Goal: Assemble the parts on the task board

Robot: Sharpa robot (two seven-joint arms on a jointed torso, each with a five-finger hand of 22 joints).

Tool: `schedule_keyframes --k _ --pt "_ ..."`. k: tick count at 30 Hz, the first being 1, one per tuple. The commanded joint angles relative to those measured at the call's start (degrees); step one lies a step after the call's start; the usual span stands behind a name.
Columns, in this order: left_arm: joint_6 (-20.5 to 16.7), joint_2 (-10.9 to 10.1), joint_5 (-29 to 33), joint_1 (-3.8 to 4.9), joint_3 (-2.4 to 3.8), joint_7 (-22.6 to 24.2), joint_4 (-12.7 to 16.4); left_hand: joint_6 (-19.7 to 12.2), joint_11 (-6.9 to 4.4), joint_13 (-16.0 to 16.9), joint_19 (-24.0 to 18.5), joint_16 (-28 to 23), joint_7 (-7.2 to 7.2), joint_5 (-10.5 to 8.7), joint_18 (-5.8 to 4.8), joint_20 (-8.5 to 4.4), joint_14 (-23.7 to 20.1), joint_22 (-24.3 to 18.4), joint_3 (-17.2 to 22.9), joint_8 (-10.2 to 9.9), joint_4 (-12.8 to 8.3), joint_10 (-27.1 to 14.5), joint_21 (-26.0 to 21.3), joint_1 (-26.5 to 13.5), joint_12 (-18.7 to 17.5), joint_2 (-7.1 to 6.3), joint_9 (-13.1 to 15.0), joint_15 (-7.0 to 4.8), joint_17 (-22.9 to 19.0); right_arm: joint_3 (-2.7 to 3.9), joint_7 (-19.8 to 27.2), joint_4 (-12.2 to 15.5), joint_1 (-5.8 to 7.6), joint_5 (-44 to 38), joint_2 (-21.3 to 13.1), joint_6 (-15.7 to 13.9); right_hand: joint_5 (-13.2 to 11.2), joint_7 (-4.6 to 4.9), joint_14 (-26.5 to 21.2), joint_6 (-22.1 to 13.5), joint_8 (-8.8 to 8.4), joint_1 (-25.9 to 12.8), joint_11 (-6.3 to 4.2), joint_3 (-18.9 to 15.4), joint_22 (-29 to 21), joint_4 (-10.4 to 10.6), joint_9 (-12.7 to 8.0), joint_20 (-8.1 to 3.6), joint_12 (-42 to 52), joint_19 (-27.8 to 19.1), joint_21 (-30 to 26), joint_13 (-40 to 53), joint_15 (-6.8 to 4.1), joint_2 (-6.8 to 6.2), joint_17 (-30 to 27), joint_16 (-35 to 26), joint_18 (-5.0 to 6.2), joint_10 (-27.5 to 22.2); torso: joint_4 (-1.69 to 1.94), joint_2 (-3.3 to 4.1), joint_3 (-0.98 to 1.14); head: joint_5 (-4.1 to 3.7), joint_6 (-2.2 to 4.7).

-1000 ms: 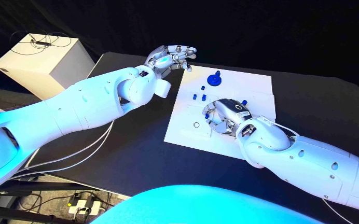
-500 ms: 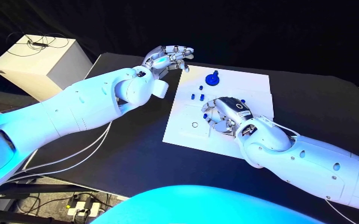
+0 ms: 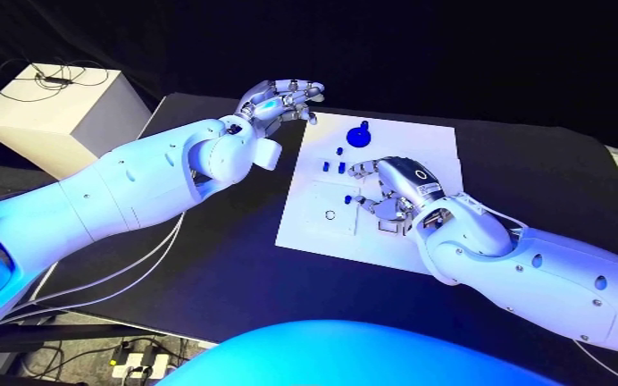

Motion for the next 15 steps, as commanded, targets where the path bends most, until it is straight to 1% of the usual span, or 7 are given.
schedule_keyframes --k 1,3,5,7,10,12,15 --pt "1.0 0.1 -0.1 0.03 0.02 0.3 0.0 -0.4 0.05 -0.1 0.4 -0.2 -0.09 -0.07 0.30 -0.06 -0.2 -0.1 -0.2 0.2 0.0 -0.5 -0.2 0.5 -0.4 0.04 0.0 0.14 -0.1 0.48 0.9 1.3 1.43 2.9 -2.0 2.6 0.1 -0.10 1.2 0.9 0.15 0.7 -0.01 -0.6 1.8 0.4 0.0 -0.14 0.8 1.6 1.8 0.1 0.32 0.32 1.6 1.1 0.34 0.2 -0.03 -0.11 -0.05 -0.43 0.01" --pt "1.0 0.2 -0.1 0.03 0.02 0.3 -0.1 -0.4 0.05 -0.1 0.4 -0.2 -0.09 -0.07 0.30 -0.06 -0.2 -0.1 -0.2 0.2 0.0 -0.5 -0.2 0.5 -0.4 0.04 0.0 0.14 -0.1 0.77 1.3 1.7 2.84 4.2 -3.5 5.3 0.1 -0.28 1.8 2.1 0.59 0.7 -0.23 -0.3 4.0 1.0 0.0 -0.28 1.8 3.6 4.3 0.1 0.14 0.67 3.0 1.9 -0.16 1.6 -0.19 -0.09 0.00 -0.84 0.40" --pt "1.0 0.2 -0.1 0.03 0.02 0.3 -0.1 -0.4 0.05 -0.1 0.4 -0.2 -0.09 -0.07 0.30 -0.06 -0.2 -0.1 -0.2 0.2 0.0 -0.5 -0.2 0.5 -0.4 0.04 0.0 0.14 -0.1 0.99 1.5 1.7 4.27 5.3 -4.8 7.9 0.1 -0.37 2.0 2.6 0.75 0.7 -0.30 0.0 4.9 1.3 0.0 -0.34 2.0 4.3 5.3 0.1 0.07 0.63 3.5 2.2 -0.37 1.9 -0.29 -0.17 -0.01 -1.37 0.76" --pt "1.0 0.2 -0.1 0.03 0.02 0.3 -0.1 -0.4 0.05 -0.1 0.4 -0.2 -0.09 -0.07 0.30 -0.06 -0.2 -0.1 -0.2 0.2 0.0 -0.5 -0.2 0.5 -0.4 0.04 0.0 0.14 -0.1 1.17 1.5 1.4 5.86 5.9 -6.2 10.3 -0.1 -0.73 2.2 3.3 0.99 0.3 -0.61 0.5 6.6 1.8 0.0 -0.51 2.4 5.6 7.1 0.0 -0.14 0.38 3.8 2.5 -0.75 2.9 -0.38 -0.20 -0.02 -1.87 1.16" --pt "1.1 0.2 -0.1 0.03 0.02 0.3 -0.2 -0.4 0.05 -0.1 0.4 -0.2 -0.09 -0.07 0.30 -0.06 -0.2 -0.1 -0.2 0.2 0.0 -0.5 -0.2 0.5 -0.4 0.04 0.0 0.14 -0.1 1.37 1.2 0.5 7.71 5.8 -7.9 12.9 -0.1 -0.94 2.4 3.7 1.08 0.0 -0.79 0.8 7.1 2.1 -0.1 -0.63 2.6 6.0 7.6 0.0 -0.27 0.00 4.3 2.8 -0.87 3.6 -0.51 -0.30 -0.09 -2.56 1.67" --pt "1.1 0.2 -0.1 0.02 0.01 0.3 -0.2 -0.4 0.05 -0.1 0.4 -0.2 -0.09 -0.07 0.30 -0.06 -0.2 -0.1 -0.2 0.2 0.0 -0.5 -0.2 0.5 -0.4 0.04 0.0 0.14 -0.1 1.47 0.9 -0.1 8.59 5.4 -8.7 14.2 -0.1 -1.10 2.4 3.6 1.00 -0.2 -0.91 0.7 7.2 2.3 -0.1 -0.69 2.6 6.1 7.7 0.0 -0.36 -0.45 4.4 2.8 -0.90 3.6 -0.62 -0.36 -0.09 -2.96 1.89" --pt "1.1 0.2 -0.1 0.02 0.01 0.3 -0.2 -0.4 0.08 -0.1 0.4 -0.2 -0.05 -0.09 0.30 -0.04 -0.3 -0.1 -0.3 0.2 0.1 -0.6 -0.3 0.5 -0.4 0.01 0.1 0.16 -0.1 1.57 0.5 -1.0 9.45 4.4 -9.5 16.1 0.0 -1.24 2.5 3.6 0.94 -0.5 -1.02 0.4 7.3 2.5 -0.2 -0.75 2.5 6.2 7.7 0.0 -0.43 -0.85 4.6 3.0 -0.92 3.5 -0.62 -0.37 -0.07 -3.66 2.15"
